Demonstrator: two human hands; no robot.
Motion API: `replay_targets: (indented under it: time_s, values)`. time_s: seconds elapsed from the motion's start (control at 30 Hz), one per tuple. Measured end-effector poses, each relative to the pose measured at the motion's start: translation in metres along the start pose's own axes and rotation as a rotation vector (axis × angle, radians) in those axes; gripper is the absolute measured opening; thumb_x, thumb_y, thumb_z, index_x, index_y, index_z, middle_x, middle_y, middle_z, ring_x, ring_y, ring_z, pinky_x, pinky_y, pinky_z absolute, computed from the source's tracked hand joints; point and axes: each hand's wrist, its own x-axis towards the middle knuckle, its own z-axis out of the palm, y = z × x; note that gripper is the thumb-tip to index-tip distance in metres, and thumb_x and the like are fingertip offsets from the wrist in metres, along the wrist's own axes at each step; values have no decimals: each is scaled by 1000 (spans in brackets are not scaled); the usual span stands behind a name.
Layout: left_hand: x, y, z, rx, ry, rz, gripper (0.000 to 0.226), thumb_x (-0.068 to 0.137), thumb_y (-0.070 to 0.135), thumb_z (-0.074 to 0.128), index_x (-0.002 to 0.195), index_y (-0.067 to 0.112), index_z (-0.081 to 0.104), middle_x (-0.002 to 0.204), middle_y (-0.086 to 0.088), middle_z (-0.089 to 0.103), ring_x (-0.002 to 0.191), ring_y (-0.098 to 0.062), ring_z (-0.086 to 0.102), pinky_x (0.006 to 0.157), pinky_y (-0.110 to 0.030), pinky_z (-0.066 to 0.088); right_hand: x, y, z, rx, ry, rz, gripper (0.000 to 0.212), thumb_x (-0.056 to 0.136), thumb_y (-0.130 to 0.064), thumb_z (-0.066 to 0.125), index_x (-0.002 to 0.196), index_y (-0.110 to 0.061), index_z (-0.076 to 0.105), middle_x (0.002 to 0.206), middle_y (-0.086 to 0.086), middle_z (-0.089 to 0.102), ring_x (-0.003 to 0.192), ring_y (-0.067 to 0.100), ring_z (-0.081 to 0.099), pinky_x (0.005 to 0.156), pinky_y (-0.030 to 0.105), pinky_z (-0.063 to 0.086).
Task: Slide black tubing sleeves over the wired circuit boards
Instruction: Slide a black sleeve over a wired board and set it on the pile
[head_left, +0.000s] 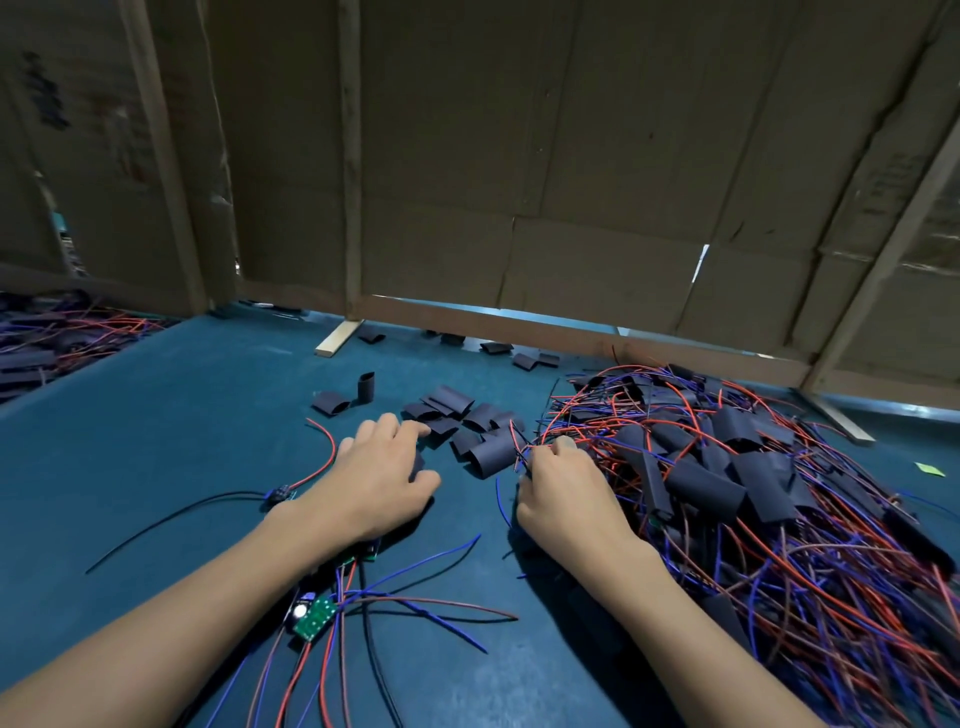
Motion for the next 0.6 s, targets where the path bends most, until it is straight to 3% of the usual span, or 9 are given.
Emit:
replay_targets:
  time_s: [0.1,0.17,0.23,0.3,0.33,0.4,0.5,0.6]
  values:
    - [0,1,-4,72,-50,4,57,95,41,45,147,22,33,134,-5,46,124,-27,38,105,-42,31,-2,0,2,27,19,-23,10,91,-22,52,88,-13,48,95,7,44,97,35,56,69,35,34]
    - [-1,1,-8,134,-82,8,57,96,42,39,148,21,27,133,-6,48,118,-28,39,102,-44,31,-2,3,4,89,61,-39,15,91,-30,52,91,-15,52,97,5,51,99,33,58,71,36,39]
    - [-2,2,-11,213,-85,20,56,98,40,32,149,21,19,126,-7,49,109,-28,39,98,-45,31,-2,5,6,137,88,-92,31,95,-39,51,119,-20,55,120,4,55,113,29,53,84,36,43]
    - [-4,3,-13,285,-65,44,58,99,39,29,151,21,9,117,-8,49,100,-28,39,95,-46,32,-2,7,8,59,39,-232,59,99,-44,47,152,-25,31,153,0,36,127,29,40,103,39,40]
    - [-4,4,-14,313,-49,59,61,99,39,28,152,20,5,114,-8,48,98,-28,39,94,-46,33,-2,7,10,-14,14,-306,63,100,-44,44,157,-28,22,160,-4,29,128,29,37,106,41,39]
    - [-6,7,-17,373,-3,101,66,100,38,26,155,17,-5,113,-10,48,93,-28,37,92,-46,33,-2,6,13,-96,-3,-386,56,102,-42,40,156,-33,28,157,-9,36,124,29,39,103,41,40]
    - [-8,10,-24,405,89,199,71,100,35,27,154,18,-15,111,-9,48,86,-26,31,87,-45,33,0,7,12,-47,-8,-354,45,102,-42,45,146,-34,46,138,-5,49,122,27,42,101,40,41]
    - [-12,15,-31,136,13,285,71,100,25,33,151,32,-16,110,-8,48,80,-30,48,84,-45,46,-2,6,8,-41,0,-341,39,101,-46,47,136,-31,58,123,3,55,118,27,45,98,39,42]
